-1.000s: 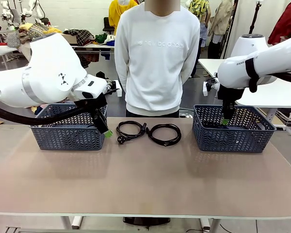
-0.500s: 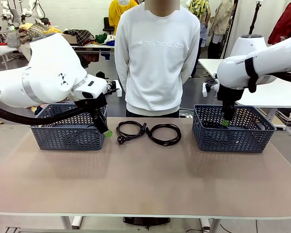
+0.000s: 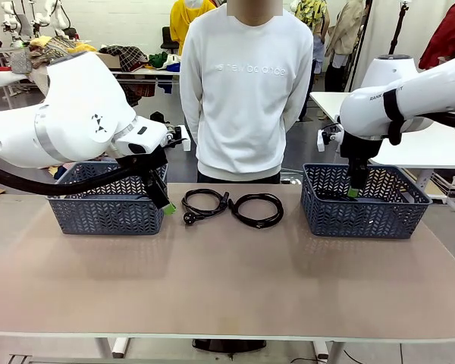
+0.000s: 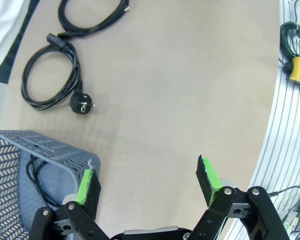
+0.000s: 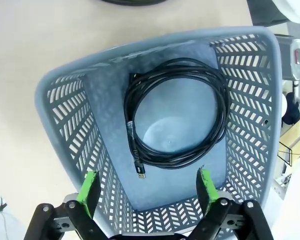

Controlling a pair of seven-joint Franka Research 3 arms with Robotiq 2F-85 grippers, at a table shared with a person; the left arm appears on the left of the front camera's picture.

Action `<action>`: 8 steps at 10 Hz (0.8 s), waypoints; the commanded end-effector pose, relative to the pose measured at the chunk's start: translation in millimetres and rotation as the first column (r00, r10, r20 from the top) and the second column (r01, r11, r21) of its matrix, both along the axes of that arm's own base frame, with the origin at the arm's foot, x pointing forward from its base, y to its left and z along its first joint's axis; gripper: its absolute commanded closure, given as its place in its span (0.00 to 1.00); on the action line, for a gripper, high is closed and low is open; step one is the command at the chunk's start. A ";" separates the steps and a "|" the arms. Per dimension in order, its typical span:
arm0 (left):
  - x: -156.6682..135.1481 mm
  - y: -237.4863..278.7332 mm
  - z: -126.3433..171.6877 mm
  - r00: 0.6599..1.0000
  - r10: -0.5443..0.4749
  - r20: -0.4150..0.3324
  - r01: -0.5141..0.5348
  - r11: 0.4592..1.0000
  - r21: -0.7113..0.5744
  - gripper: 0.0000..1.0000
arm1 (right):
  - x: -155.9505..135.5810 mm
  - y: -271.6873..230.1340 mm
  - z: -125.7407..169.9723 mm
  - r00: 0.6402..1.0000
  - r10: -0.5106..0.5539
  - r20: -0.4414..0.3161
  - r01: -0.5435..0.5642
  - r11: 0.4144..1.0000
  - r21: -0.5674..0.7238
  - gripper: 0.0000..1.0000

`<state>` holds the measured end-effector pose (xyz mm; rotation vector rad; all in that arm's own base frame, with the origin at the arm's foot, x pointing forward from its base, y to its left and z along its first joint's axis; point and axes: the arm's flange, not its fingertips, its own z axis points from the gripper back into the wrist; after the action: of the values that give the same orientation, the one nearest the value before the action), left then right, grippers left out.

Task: Organize the cables according to human instructions.
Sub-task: Pick up a bundle of cables and place it in the basket indicated by the human.

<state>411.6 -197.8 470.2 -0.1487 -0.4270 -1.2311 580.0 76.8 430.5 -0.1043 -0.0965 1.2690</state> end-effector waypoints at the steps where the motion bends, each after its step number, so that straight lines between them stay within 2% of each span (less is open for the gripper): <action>1: 0.0 2.2 0.5 1.000 0.006 -0.001 -0.006 1.000 0.000 0.00 | -0.3 1.4 1.2 1.000 0.005 0.003 -0.005 1.000 -0.004 0.00; 4: 0.0 2.2 0.5 1.000 0.006 -0.001 -0.006 1.000 0.000 0.00 | -0.2 2.0 -0.2 1.000 0.004 0.000 -0.004 1.000 0.000 0.00; 5: 0.0 2.2 0.5 1.000 0.006 -0.001 -0.006 1.000 0.000 0.00 | 4.4 4.3 6.5 1.000 -0.014 0.004 0.014 0.997 0.071 0.00; 8: 0.0 2.2 0.5 1.000 0.006 -0.001 -0.006 1.000 0.000 0.00 | -32.4 24.3 34.8 0.997 -0.049 0.053 0.038 0.981 0.190 0.00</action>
<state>411.6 -197.8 470.3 -0.1487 -0.4273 -1.2311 568.3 99.3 459.8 -0.0093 -0.2068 1.2199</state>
